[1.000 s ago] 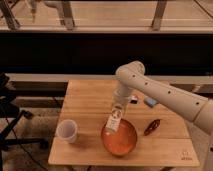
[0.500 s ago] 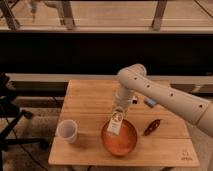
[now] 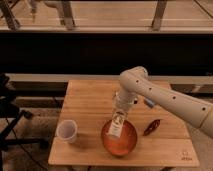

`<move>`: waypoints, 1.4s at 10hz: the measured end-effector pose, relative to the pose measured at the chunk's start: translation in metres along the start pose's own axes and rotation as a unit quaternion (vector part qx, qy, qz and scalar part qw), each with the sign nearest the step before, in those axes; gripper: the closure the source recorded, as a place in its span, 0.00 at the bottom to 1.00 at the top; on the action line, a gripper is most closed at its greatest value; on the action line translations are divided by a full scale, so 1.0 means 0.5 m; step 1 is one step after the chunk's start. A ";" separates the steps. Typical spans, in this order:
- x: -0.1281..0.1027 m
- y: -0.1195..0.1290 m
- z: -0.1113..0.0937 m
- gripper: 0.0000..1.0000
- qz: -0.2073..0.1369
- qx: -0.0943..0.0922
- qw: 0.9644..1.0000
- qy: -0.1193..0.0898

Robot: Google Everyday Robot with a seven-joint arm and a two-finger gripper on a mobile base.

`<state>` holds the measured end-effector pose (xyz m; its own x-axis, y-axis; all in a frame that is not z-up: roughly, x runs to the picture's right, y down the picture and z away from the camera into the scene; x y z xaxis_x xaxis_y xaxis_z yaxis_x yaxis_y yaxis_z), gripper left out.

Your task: Place the bottle in the ceramic bowl

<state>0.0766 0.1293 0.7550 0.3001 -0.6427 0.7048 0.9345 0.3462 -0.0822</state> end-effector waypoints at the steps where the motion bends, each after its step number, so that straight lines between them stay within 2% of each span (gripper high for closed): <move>1: -0.001 0.000 0.004 1.00 -0.001 0.001 1.000 -0.001; 12: 0.004 0.022 0.019 1.00 -0.002 0.003 1.000 -0.002; 13: 0.006 0.020 0.018 0.99 -0.003 0.004 1.000 -0.002; 14: 0.008 0.020 0.020 0.94 -0.004 0.003 1.000 -0.003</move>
<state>0.0852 0.1370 0.7639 0.2913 -0.6422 0.7090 0.9358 0.3451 -0.0719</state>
